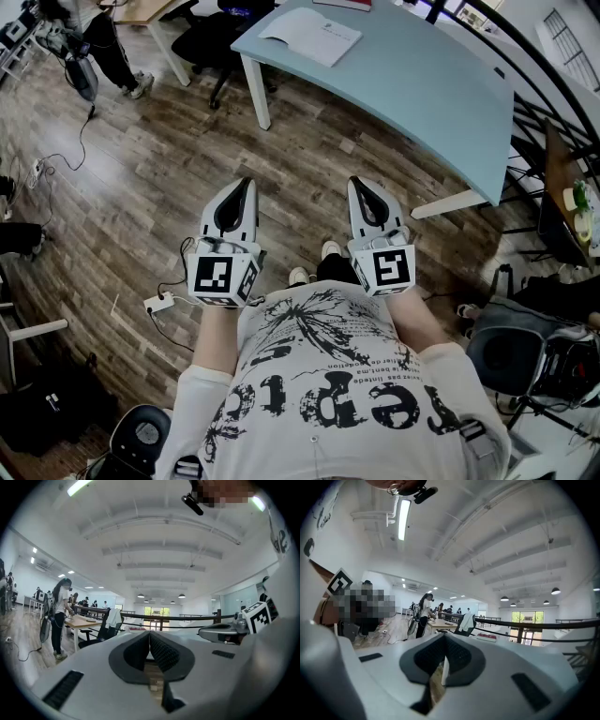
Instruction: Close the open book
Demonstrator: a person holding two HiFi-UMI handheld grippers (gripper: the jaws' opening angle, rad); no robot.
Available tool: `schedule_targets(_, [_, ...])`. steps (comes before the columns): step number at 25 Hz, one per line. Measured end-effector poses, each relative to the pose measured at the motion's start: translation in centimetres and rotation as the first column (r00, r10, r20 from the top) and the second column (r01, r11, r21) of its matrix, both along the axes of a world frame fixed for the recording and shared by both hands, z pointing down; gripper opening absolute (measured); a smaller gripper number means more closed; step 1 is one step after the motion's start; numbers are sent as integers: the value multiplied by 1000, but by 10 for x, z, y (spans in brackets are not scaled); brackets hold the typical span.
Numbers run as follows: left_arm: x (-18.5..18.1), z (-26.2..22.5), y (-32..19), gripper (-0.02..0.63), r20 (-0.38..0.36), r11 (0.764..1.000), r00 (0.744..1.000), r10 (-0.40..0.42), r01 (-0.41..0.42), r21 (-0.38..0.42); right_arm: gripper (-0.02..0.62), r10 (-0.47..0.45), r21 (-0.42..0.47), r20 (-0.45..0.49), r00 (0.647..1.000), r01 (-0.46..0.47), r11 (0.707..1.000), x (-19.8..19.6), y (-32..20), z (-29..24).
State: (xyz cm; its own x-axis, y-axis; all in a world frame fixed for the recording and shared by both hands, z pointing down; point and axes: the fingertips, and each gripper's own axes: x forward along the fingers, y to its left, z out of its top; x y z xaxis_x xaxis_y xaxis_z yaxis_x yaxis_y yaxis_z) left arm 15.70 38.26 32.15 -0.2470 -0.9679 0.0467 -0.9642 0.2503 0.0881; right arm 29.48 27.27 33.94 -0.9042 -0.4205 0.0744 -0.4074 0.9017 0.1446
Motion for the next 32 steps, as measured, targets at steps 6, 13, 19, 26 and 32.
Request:
schedule_targets(6, [-5,-1,3,18,2,1000,1000,2,-2,5,8,-3,5,-4,1000,3,1000,-7,3,-4])
schedule_targets(13, [-19,7,-3,18,-11,1000,1000,-7,6,-13,9,-1,-28,-13,1000,0,1000,-22,-6,4])
schedule_targets(19, [-43,17,-19,18,-20,999,999,-29,29,-28,9,-15,-36,-22,1000,14,999,-51,-27,14])
schedule_targets(26, [-94,32,-77,18,-13,998,999,-39,38,-55,9,-28,-53,-25,999,27,998,-107,-87,29])
schedule_targets(32, [-163,28,-158,18,-10,997,999,-37,36,-63,10,-22,-53,-16,1000,21,998,-175,-169,24])
